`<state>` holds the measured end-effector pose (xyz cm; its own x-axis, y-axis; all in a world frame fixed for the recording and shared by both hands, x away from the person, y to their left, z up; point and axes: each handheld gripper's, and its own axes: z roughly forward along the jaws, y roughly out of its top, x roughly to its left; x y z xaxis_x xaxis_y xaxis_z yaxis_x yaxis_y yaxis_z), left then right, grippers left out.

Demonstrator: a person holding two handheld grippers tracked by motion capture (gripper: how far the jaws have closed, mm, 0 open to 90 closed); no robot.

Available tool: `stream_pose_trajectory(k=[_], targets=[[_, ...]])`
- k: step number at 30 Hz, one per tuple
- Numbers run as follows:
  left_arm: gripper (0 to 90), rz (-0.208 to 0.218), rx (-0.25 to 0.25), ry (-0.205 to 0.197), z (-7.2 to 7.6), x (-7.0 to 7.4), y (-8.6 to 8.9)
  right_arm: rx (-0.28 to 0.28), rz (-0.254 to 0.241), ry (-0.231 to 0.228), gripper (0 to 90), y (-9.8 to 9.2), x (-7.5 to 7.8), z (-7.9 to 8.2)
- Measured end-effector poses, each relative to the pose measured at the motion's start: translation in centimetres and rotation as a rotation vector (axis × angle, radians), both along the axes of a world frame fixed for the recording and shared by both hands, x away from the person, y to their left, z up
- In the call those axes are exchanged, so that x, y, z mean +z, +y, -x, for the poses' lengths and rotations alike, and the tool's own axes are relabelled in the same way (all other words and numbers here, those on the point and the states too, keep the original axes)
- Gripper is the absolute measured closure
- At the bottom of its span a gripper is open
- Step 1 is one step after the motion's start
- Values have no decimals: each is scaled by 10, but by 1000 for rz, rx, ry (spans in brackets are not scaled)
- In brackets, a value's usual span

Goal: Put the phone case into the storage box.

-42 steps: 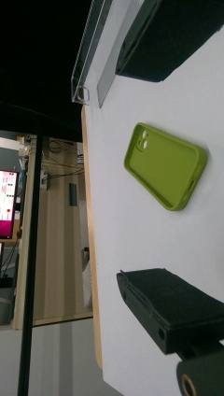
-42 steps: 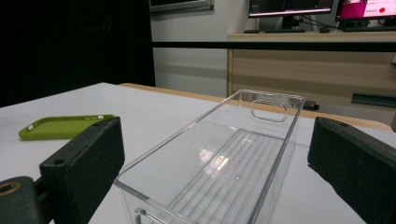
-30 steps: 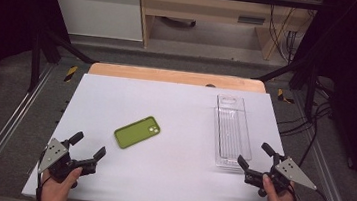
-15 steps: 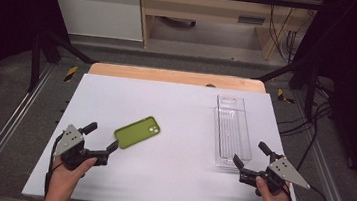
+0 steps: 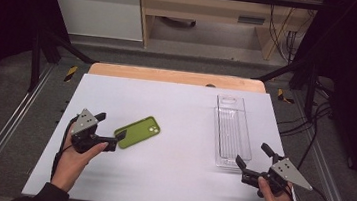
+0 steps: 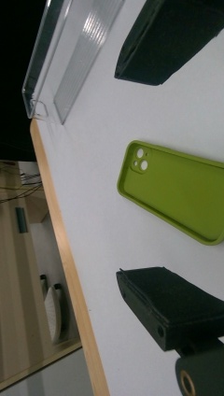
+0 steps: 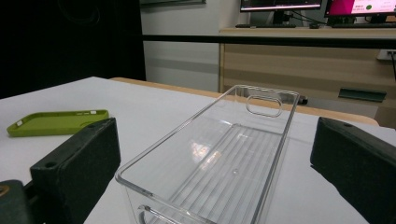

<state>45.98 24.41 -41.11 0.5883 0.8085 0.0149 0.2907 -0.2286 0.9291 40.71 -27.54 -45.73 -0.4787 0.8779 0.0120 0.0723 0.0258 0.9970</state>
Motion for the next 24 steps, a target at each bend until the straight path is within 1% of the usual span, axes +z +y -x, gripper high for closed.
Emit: stream_pose_trajectory(k=[1, 2, 3, 4, 6, 7, 8, 10, 11, 12, 16, 19, 20, 24], targets=[[40, 0, 0, 0, 0, 0, 0, -2, 3, 0, 20, 0, 0, 0], [40, -18, -5, 16, -4, -1, -2, -2, 5, 1, 20, 0, -1, 0], [40, -18, -5, 16, -4, -1, -2, -2, 2, 4, 20, 0, -1, 0], [40, -30, -8, 31, -9, -3, -3, -2, 5, 5, 20, 0, -1, 0], [40, -44, -10, 43, -13, -5, -5, -2, 7, 10, 20, 1, -1, 0], [40, -44, -10, 43, -13, -5, -5, -2, 7, 10, 20, 1, -1, 0], [40, -57, -8, 57, -17, -8, -6, -2, 8, 8, 20, 1, -1, 0], [38, -70, -3, 73, -21, -11, -7, -5, 16, 9, 20, 2, -2, -1], [38, -70, -3, 73, -21, -11, -7, -3, 17, 10, 21, 3, -2, -1], [39, -87, -5, 95, -25, -15, -9, -3, 21, 10, 21, 3, -2, -1], [41, -95, -3, 130, -31, -21, -12, -6, 17, 13, 20, 2, -2, 0], [88, -119, 5, 135, -33, -22, -14, -4, 10, 13, 20, 2, -2, 1], [100, -123, 12, 134, -33, -22, -14, -5, 15, 11, 20, 1, -2, 1], [118, -122, 7, 141, -35, -23, -15, -9, 13, 14, 20, 1, -3, 0]])
